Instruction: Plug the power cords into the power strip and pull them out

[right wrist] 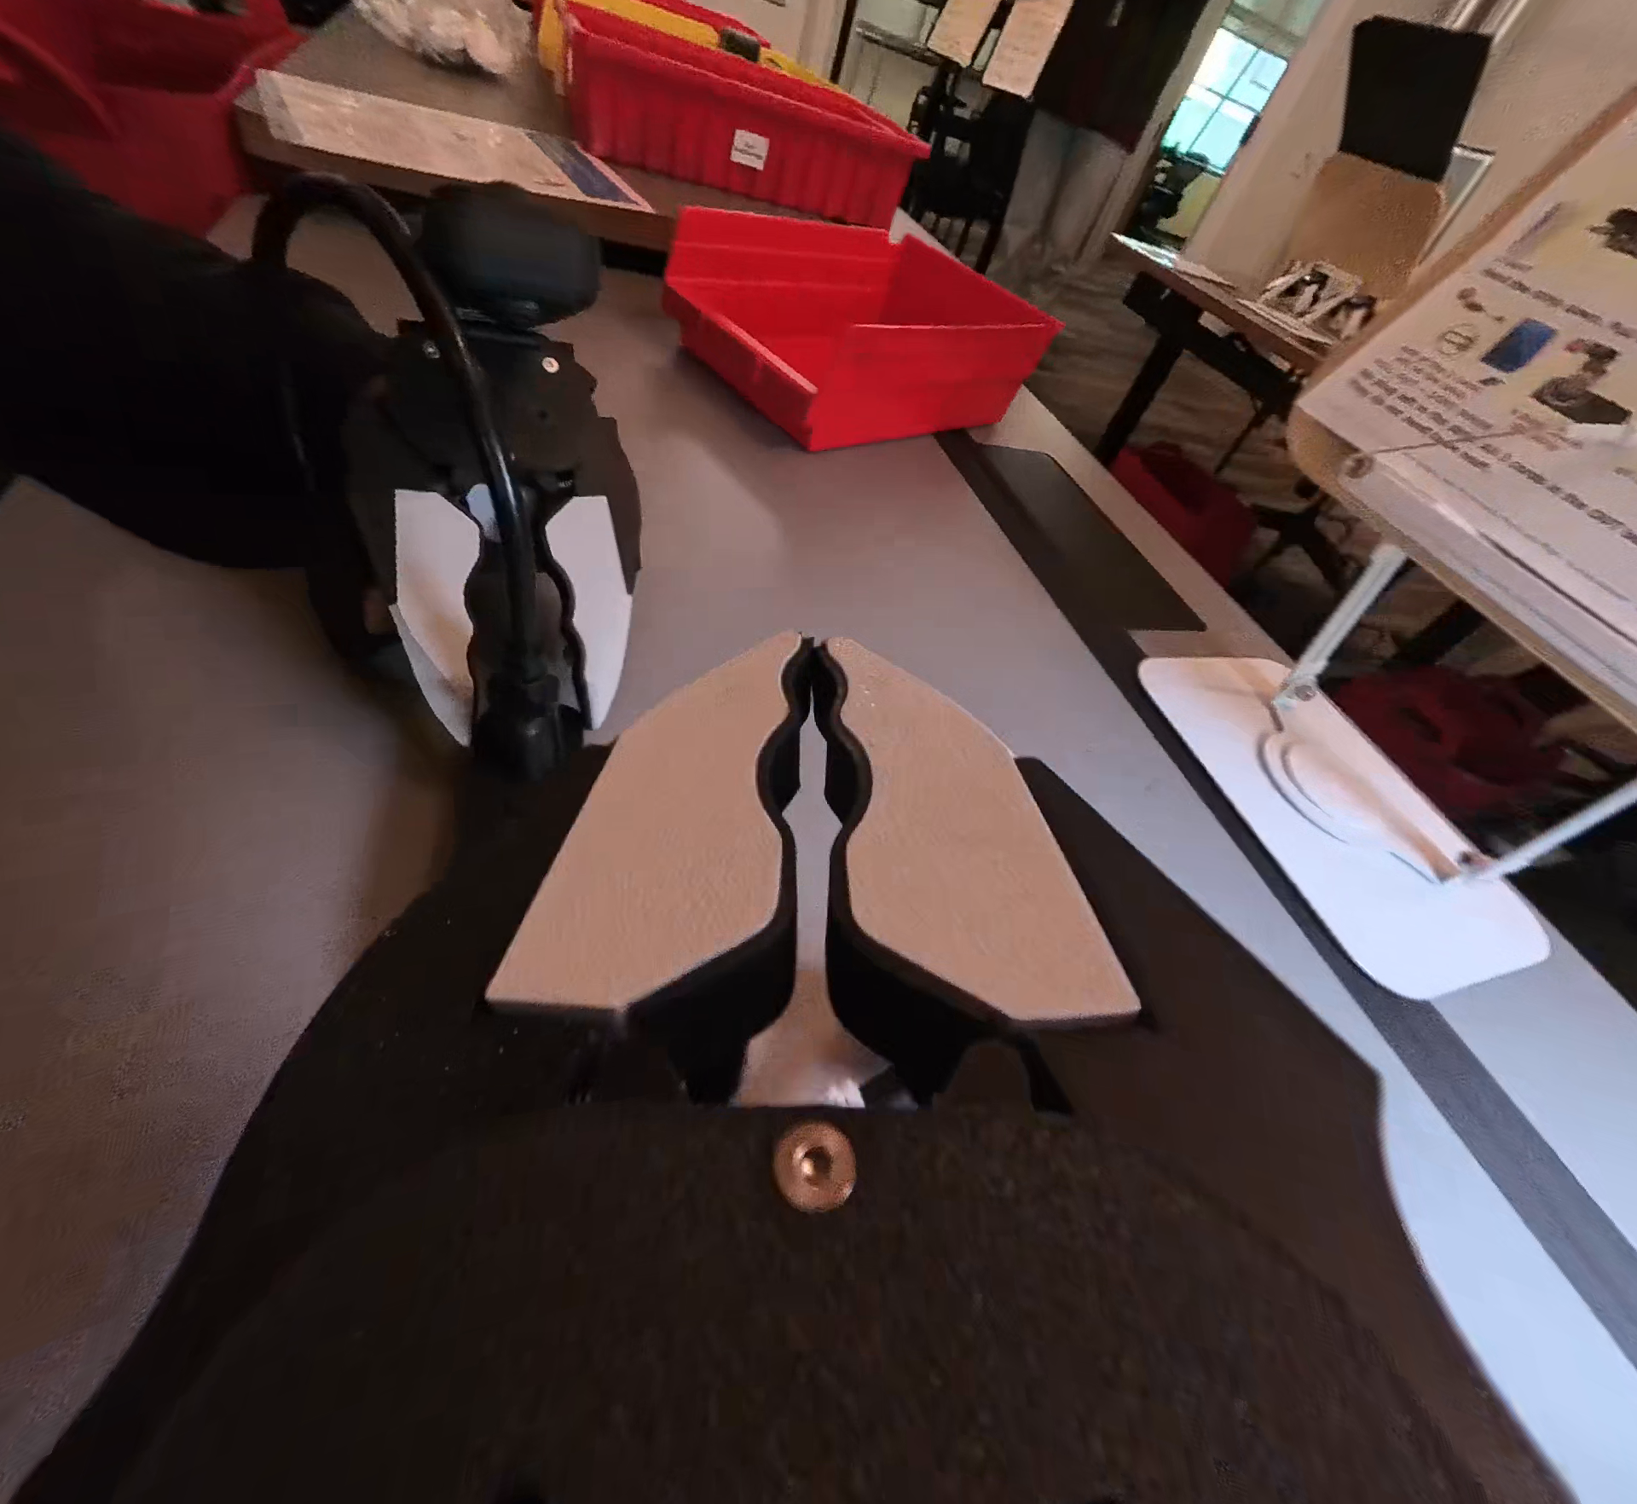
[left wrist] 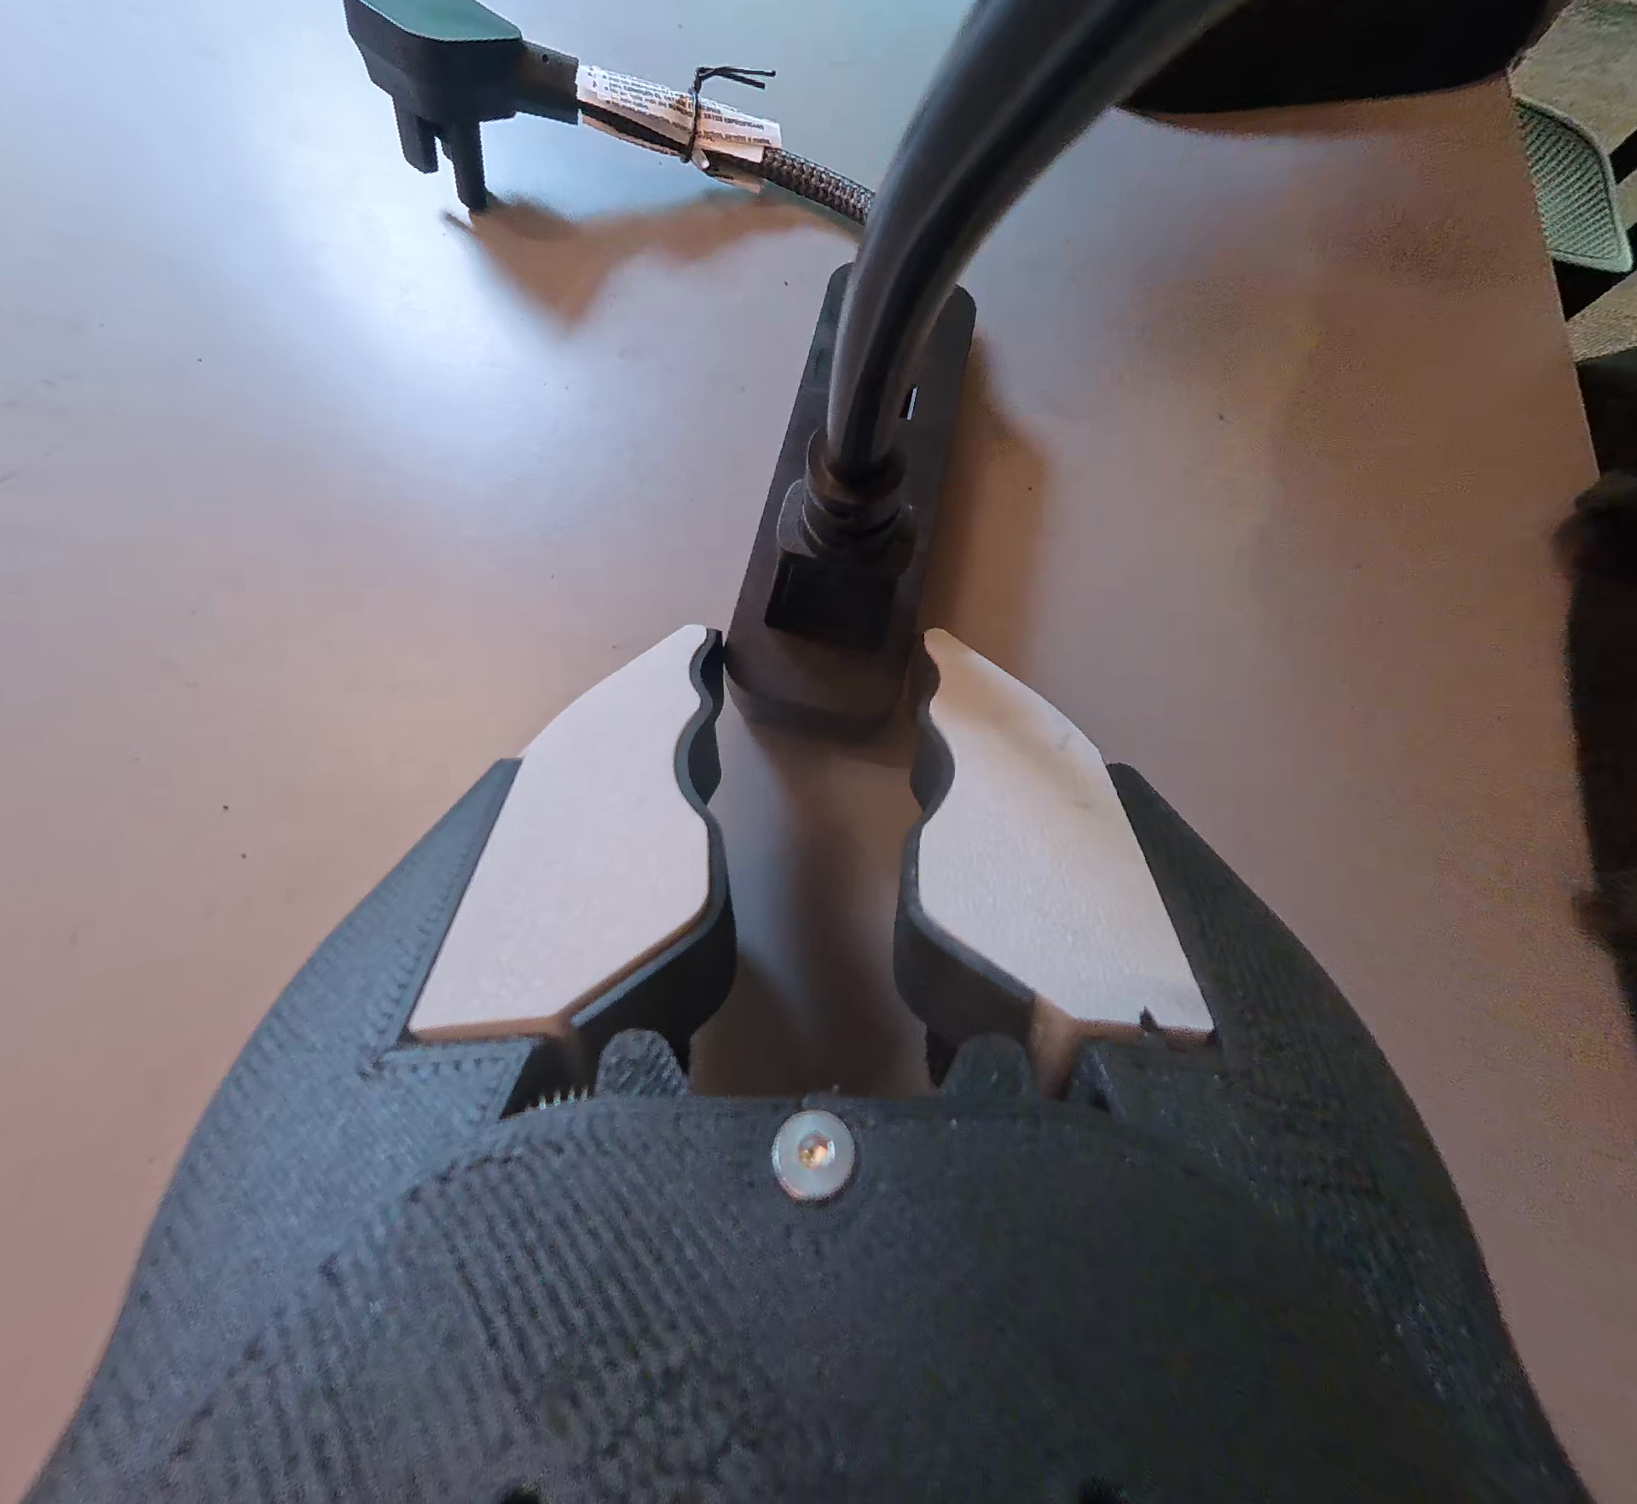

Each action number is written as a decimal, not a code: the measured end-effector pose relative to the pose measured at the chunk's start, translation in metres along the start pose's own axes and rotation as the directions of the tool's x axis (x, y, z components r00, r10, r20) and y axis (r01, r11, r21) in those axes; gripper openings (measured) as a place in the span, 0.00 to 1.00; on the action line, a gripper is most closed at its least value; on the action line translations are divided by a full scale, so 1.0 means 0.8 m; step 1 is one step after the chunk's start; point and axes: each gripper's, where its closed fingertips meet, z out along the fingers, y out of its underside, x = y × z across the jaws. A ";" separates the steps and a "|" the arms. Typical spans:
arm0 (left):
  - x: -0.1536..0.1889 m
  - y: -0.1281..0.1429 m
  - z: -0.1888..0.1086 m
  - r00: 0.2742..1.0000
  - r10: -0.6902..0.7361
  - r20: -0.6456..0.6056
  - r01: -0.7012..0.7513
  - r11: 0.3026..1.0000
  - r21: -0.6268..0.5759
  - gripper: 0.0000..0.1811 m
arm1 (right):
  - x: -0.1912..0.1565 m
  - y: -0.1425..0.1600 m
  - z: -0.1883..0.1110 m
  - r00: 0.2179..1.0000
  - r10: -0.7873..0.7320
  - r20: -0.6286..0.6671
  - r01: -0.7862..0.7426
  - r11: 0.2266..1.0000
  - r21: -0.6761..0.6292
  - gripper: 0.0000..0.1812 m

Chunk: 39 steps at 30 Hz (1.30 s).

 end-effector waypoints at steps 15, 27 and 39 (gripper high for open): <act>-0.002 -0.007 -0.013 1.000 0.007 -0.021 -0.006 0.998 0.059 0.21 | -0.083 0.070 0.062 0.958 0.172 0.229 -0.132 0.975 -0.179 0.16; 0.003 -0.001 -0.006 0.996 0.055 -0.073 -0.055 0.998 0.006 0.21 | -0.128 0.070 0.074 0.921 0.131 0.366 -0.019 0.956 -0.294 0.11; 0.009 0.010 0.018 0.973 0.159 -0.166 -0.184 0.971 -0.150 0.24 | -0.139 0.092 0.086 0.920 0.195 0.341 -0.049 0.918 -0.393 0.13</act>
